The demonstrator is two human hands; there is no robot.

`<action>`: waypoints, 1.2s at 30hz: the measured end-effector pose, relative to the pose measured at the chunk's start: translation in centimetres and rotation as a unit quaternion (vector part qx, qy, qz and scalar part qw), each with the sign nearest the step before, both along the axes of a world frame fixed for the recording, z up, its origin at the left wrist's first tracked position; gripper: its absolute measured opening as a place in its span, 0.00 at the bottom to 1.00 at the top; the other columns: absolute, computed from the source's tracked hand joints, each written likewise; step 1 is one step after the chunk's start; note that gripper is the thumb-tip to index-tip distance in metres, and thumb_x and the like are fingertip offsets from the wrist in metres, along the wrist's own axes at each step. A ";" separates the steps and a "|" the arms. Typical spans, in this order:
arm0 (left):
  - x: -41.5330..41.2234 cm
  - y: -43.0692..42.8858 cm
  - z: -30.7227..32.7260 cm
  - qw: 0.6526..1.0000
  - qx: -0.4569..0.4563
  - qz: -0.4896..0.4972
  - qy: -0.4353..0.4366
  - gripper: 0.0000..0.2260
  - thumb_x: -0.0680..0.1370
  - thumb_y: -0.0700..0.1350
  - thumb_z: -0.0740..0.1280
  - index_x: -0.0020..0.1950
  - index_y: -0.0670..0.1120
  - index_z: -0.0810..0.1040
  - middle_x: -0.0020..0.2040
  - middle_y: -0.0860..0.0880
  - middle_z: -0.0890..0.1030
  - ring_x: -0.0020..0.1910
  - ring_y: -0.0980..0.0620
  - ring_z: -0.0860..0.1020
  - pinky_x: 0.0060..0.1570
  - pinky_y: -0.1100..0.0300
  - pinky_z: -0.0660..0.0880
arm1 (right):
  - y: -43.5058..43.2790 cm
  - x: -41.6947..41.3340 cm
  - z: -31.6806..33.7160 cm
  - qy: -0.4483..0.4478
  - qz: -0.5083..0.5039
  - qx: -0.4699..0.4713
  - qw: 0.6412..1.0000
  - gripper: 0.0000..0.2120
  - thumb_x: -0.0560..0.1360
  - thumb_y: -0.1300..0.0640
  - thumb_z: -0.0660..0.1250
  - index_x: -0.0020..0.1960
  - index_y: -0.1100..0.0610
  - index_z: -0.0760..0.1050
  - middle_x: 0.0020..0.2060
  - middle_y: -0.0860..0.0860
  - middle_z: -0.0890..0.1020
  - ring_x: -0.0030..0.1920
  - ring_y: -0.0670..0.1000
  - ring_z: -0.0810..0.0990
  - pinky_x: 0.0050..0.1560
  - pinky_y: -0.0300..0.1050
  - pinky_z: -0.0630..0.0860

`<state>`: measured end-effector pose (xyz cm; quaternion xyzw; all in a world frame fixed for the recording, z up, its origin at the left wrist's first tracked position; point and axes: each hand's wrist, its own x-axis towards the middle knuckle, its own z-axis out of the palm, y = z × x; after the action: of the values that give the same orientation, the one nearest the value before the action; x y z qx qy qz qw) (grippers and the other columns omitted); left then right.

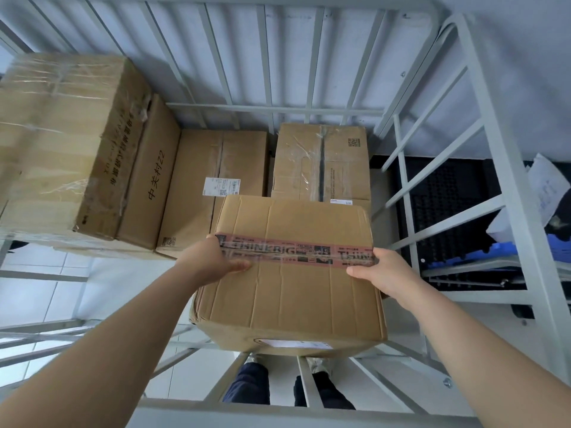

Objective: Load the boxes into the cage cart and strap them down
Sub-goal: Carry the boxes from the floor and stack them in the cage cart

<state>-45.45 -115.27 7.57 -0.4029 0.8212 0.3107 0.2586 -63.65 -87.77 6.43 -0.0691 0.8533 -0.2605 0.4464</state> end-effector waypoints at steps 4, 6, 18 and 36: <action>1.0 -1.9 -0.6 0.999 -0.016 0.016 -0.036 0.29 0.68 0.63 0.73 0.62 0.48 0.74 0.52 0.49 0.81 0.49 0.48 0.79 0.52 0.51 0.77 | -2.8 0.9 -1.2 0.008 0.018 -0.001 1.000 0.16 0.69 0.46 0.73 0.55 0.47 0.77 0.49 0.45 0.81 0.50 0.49 0.78 0.49 0.46 0.75; 1.3 -2.4 -1.3 0.999 -0.019 0.031 -0.036 0.30 0.68 0.64 0.72 0.63 0.48 0.73 0.53 0.49 0.81 0.50 0.48 0.79 0.53 0.50 0.77 | -4.0 0.7 -1.8 0.007 0.020 0.009 1.000 0.17 0.68 0.45 0.73 0.55 0.48 0.77 0.48 0.46 0.81 0.50 0.50 0.79 0.51 0.49 0.76; 1.6 0.8 -4.5 0.981 -0.095 0.163 0.052 0.38 0.66 0.67 0.71 0.65 0.44 0.66 0.60 0.47 0.75 0.55 0.44 0.77 0.46 0.54 0.72 | -3.4 0.7 -3.0 0.002 -0.109 -0.058 0.992 0.14 0.71 0.57 0.73 0.56 0.52 0.77 0.47 0.46 0.81 0.47 0.44 0.78 0.42 0.40 0.73; 0.8 4.3 -4.6 0.970 -0.113 0.188 0.105 0.39 0.66 0.67 0.71 0.69 0.47 0.65 0.64 0.49 0.74 0.57 0.46 0.76 0.50 0.53 0.72 | -1.4 2.8 -3.0 0.111 -0.208 -0.100 0.967 0.09 0.72 0.50 0.69 0.52 0.46 0.77 0.45 0.42 0.82 0.45 0.46 0.80 0.46 0.49 0.79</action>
<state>-44.63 -111.02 2.99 -0.5415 0.7832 0.2995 0.0606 -60.88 -89.19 3.44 0.0366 0.8626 -0.4224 0.2761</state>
